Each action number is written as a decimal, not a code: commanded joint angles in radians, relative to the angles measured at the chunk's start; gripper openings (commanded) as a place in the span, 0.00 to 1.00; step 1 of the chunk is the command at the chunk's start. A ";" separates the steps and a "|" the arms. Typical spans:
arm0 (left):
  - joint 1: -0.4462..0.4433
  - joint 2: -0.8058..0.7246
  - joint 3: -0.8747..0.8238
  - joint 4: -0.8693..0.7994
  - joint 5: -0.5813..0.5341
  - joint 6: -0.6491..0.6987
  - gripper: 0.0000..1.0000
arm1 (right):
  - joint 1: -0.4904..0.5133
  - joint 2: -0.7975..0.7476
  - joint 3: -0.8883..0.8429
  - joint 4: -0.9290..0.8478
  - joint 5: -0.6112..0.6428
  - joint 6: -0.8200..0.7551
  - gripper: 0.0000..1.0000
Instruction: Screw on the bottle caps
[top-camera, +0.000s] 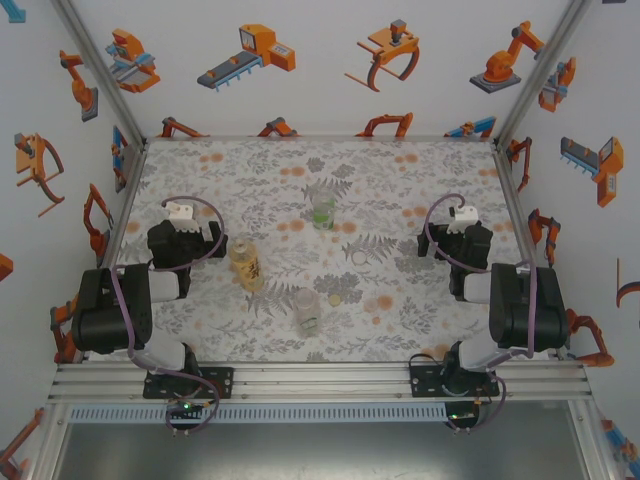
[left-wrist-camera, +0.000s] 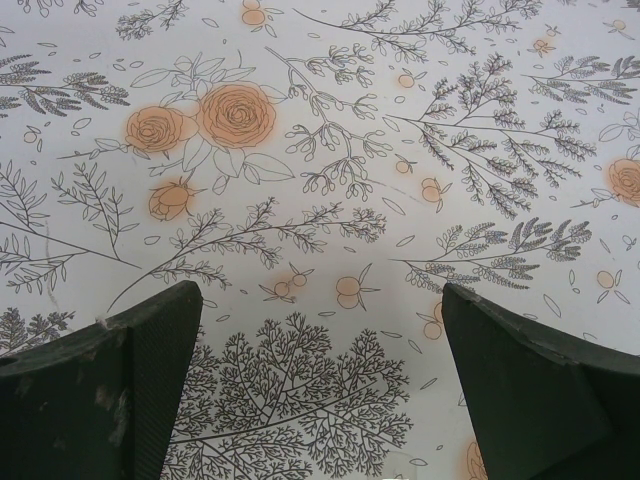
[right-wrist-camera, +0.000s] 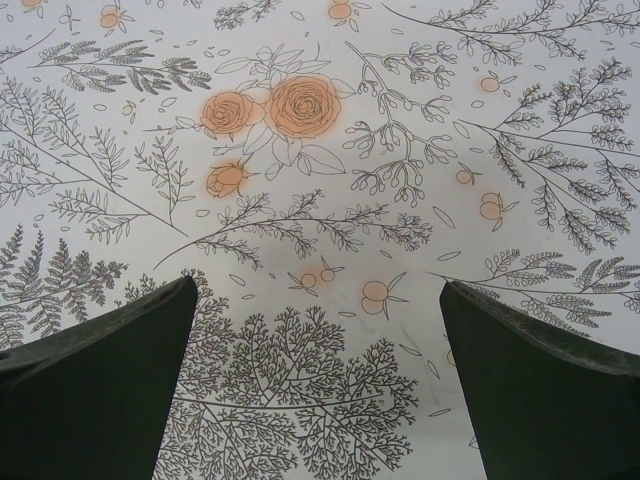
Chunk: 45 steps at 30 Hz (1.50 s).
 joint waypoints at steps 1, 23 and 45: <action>0.004 -0.011 -0.004 0.027 0.010 0.001 0.97 | 0.001 -0.021 0.002 0.025 0.015 0.006 0.99; -0.010 -0.327 0.158 -0.499 -0.316 -0.118 0.97 | 0.001 -0.275 0.075 -0.275 -0.052 -0.002 0.95; -0.008 -0.621 0.569 -1.283 -0.092 -0.295 0.97 | 0.265 -0.184 0.208 -0.231 -0.293 0.053 0.89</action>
